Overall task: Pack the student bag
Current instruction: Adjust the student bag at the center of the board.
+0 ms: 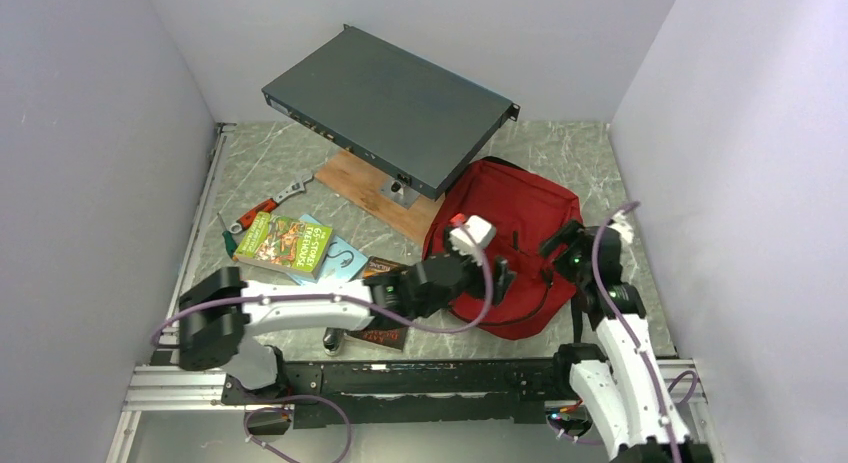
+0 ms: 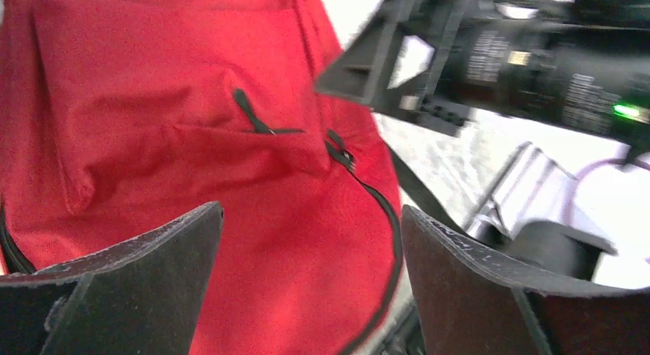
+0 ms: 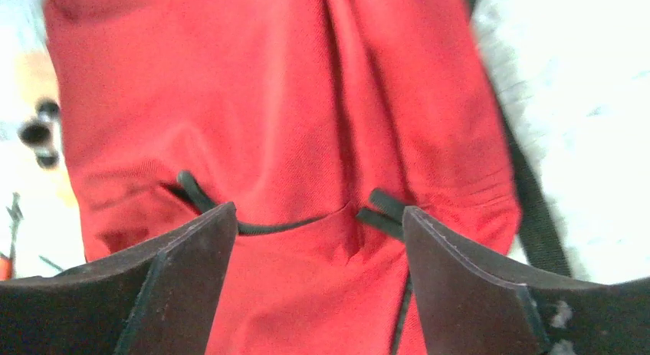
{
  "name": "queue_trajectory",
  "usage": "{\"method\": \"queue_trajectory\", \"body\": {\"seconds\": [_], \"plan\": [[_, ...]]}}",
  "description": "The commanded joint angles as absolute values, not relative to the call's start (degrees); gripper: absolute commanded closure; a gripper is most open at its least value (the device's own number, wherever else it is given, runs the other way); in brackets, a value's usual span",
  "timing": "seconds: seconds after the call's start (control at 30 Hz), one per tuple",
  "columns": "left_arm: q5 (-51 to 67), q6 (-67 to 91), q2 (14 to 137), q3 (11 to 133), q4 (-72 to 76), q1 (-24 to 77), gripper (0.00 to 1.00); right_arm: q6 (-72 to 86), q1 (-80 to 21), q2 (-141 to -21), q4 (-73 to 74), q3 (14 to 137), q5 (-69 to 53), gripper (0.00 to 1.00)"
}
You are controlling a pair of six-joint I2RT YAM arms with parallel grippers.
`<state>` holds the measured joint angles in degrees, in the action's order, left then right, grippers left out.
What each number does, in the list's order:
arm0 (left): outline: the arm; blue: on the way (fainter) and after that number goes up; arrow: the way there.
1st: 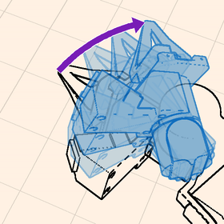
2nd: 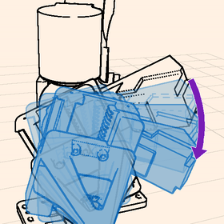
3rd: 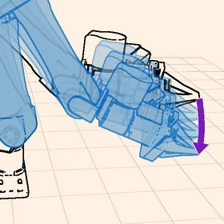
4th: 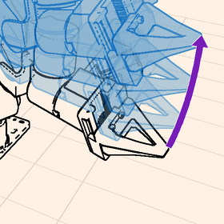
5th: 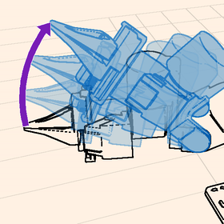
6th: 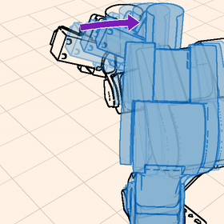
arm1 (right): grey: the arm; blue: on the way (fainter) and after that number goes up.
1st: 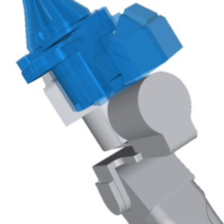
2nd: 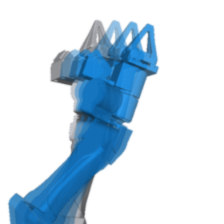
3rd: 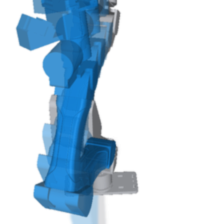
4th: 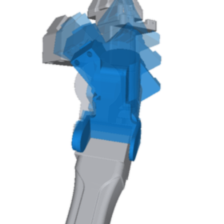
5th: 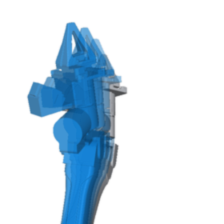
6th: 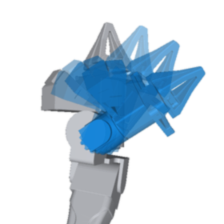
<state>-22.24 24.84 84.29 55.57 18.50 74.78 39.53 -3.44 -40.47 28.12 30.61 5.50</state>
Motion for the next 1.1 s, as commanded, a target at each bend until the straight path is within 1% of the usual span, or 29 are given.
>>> {"method": "queue_trajectory", "body": {"seconds": [0.0,0.07,0.13,0.17,0.33,0.4,0.5,0.6,0.73,0.9,0.93,1.0,1.07], "plan": [[-32.2,21.4,94.7,69.9,6.4,74.7,0.14,38.6,4.8,-34.9,25.4,27.9,-0.2,0.23],[-33.8,22.8,99.7,77.1,0.7,74.2,0.22,38.4,5.6,-34.6,22.1,25.6,-5.0,0.32],[-33.0,25.7,103.4,82.6,-4.5,72.9,0.24,38.3,5.9,-35.2,20.6,24.2,-6.7,0.34],[-30.4,27.3,104.7,84.7,-5.9,71.9,0.24,38.0,6.1,-35.3,19.9,23.6,-7.4,0.35],[-18.8,33.8,109.2,89.3,-6.2,66.9,0.25,37.2,6.3,-34.1,13.8,18.6,-15.2,0.36],[-15.9,36.8,111.5,91.2,-7.2,65.2,0.28,36.3,6.3,-33.8,12.9,17.1,-15.8,0.37],[-12.4,38.7,115.0,94.0,-7.0,63.7,0.38,35.2,6.3,-32.9,11.0,15.7,-18.0,0.40],[-12.0,38.4,118.4,97.0,-6.7,63.6,0.44,35.4,6.3,-32.2,11.7,15.9,-16.4,0.40],[-13.4,38.3,122.5,101.1,-8.2,63.6,0.49,35.3,6.3,-33.3,11.8,16.6,-18.0,0.40],[-14.4,38.1,125.0,102.6,-6.6,63.5,0.58,34.6,6.4,-34.4,11.7,16.6,-19.5,0.40],[-14.3,38.1,125.3,102.9,-6.7,63.5,0.60,34.6,6.3,-34.4,11.6,16.5,-19.6,0.40],[-13.7,38.1,125.6,102.8,-6.5,63.6,0.69,34.8,6.3,-34.4,11.5,16.4,-19.3,0.40],[-13.8,37.8,125.0,102.2,-6.5,63.6,0.82,35.0,6.3,-34.7,11.3,16.2,-18.6,0.40]]}}
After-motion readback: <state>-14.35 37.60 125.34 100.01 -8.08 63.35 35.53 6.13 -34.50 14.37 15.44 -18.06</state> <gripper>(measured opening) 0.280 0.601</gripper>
